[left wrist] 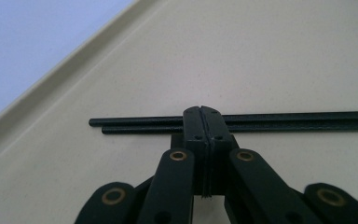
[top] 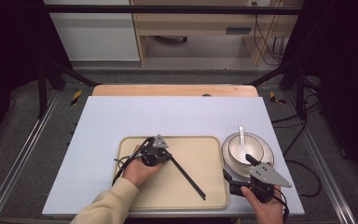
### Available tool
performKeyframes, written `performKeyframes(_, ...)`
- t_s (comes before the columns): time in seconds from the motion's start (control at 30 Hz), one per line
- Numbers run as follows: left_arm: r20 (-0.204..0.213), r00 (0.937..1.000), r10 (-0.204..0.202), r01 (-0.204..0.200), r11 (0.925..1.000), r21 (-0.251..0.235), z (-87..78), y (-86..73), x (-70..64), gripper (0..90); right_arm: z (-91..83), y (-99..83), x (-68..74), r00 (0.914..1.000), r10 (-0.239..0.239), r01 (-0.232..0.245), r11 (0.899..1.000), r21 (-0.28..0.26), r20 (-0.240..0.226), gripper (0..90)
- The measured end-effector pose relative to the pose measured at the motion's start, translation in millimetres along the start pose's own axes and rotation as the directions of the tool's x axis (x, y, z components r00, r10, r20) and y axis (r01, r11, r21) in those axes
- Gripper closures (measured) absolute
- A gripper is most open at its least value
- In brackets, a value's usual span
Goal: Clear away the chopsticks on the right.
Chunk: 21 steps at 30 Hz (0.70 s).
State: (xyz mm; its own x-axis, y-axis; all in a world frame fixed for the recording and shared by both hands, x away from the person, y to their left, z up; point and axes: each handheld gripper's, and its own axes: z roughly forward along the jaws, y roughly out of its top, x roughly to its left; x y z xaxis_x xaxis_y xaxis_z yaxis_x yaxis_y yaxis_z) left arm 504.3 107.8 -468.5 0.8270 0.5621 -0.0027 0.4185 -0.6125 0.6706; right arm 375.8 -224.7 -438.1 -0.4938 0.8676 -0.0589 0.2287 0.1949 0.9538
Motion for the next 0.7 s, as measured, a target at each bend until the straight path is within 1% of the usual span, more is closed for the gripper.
performKeyframes(0.13, 0.007, 0.9999, 0.009, -0.009, 0.9999, -0.007, 7.7, 7.4, -0.9, 89.3, 1.0, -0.2, 1.4, 1.0000, -0.001, 0.001, 1.000, 0.002, -0.007, 6.6)
performKeyframes(0.17, 0.011, 0.9999, 0.003, -0.003, 0.9999, -0.016, 10.1, 9.2, -1.9, 89.3, 1.3, -0.2, 1.8, 1.0000, -0.001, 0.001, 1.000, 0.003, -0.010, 6.6)
performKeyframes(0.4, 0.031, 0.9991, 0.029, -0.029, 0.9994, -0.018, 21.4, 20.9, -8.9, 89.3, 2.5, -0.7, 2.5, 0.9998, 0.002, -0.002, 1.000, 0.008, -0.019, 7.0)
performKeyframes(0.43, 0.033, 0.9993, 0.018, -0.017, 0.9993, -0.032, 23.6, 22.1, -10.6, 89.3, 2.6, -0.8, 2.5, 0.9998, 0.003, -0.003, 1.000, 0.009, -0.021, 7.1)
performKeyframes(0.47, 0.038, 0.9991, 0.018, -0.017, 0.9993, -0.033, 24.6, 23.0, -11.3, 89.3, 2.6, -0.8, 2.6, 0.9997, 0.003, -0.003, 1.000, 0.009, -0.023, 7.2)
performKeyframes(0.63, 0.056, 0.9980, 0.029, -0.027, 0.9987, -0.043, 31.2, 28.7, -15.8, 89.3, 2.5, -0.6, 3.0, 0.9996, 0.005, -0.004, 1.000, 0.008, -0.027, 7.2)
performKeyframes(0.7, 0.059, 0.9976, 0.036, -0.034, 0.9987, -0.039, 32.5, 30.7, -17.9, 89.3, 2.8, -0.7, 2.8, 0.9996, 0.004, -0.004, 1.000, 0.008, -0.028, 7.2)
